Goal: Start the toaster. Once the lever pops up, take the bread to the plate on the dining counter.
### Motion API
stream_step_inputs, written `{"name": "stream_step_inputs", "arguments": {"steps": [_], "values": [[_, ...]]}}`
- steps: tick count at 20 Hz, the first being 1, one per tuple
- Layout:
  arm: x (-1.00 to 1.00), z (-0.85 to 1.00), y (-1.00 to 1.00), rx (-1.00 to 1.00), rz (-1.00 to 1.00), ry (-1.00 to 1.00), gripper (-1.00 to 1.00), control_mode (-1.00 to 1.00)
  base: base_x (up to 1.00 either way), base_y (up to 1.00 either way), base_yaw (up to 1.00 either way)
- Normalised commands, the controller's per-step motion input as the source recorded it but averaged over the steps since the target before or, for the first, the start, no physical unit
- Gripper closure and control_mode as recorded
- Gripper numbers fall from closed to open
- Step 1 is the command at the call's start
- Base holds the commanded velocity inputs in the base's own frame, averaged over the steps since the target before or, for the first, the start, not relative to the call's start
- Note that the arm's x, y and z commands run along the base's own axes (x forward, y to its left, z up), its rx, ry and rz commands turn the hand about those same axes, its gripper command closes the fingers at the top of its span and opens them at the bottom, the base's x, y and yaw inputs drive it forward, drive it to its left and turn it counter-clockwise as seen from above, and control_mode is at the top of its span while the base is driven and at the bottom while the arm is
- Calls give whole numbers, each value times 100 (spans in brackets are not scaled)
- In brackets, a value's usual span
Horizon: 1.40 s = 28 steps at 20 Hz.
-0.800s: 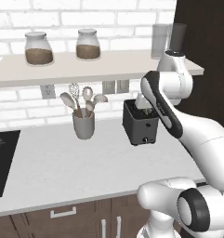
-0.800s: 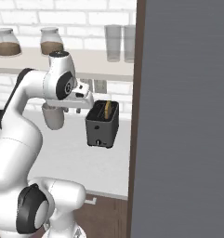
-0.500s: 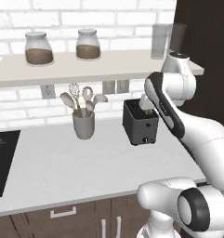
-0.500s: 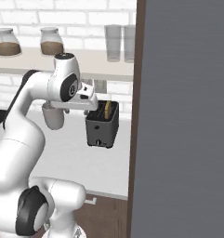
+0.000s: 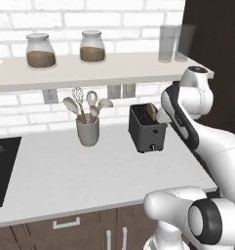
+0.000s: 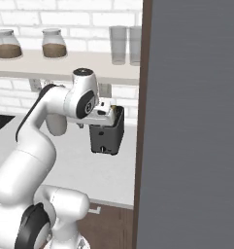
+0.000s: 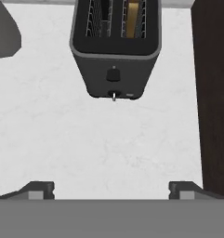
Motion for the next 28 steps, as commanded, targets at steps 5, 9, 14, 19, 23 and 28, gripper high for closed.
{"name": "stream_step_inputs", "arguments": {"steps": [5, 9, 14, 19, 23, 28], "values": [[25, -28, 1, -3, 0, 0, 100, -100, 0, 0, 0], [34, -21, 0, -3, 0, 1, 100, -100, 0, 0, 0], [37, -21, 0, -5, 0, 2, 100, -100, 0, 0, 0], [36, -29, 3, -6, 0, 3, 100, -100, 0, 0, 0], [38, -27, 2, -2, 0, 0, 100, -100, 0, 0, 0], [37, -23, 1, 0, 0, 0, 100, -100, 0, 0, 0]]}}
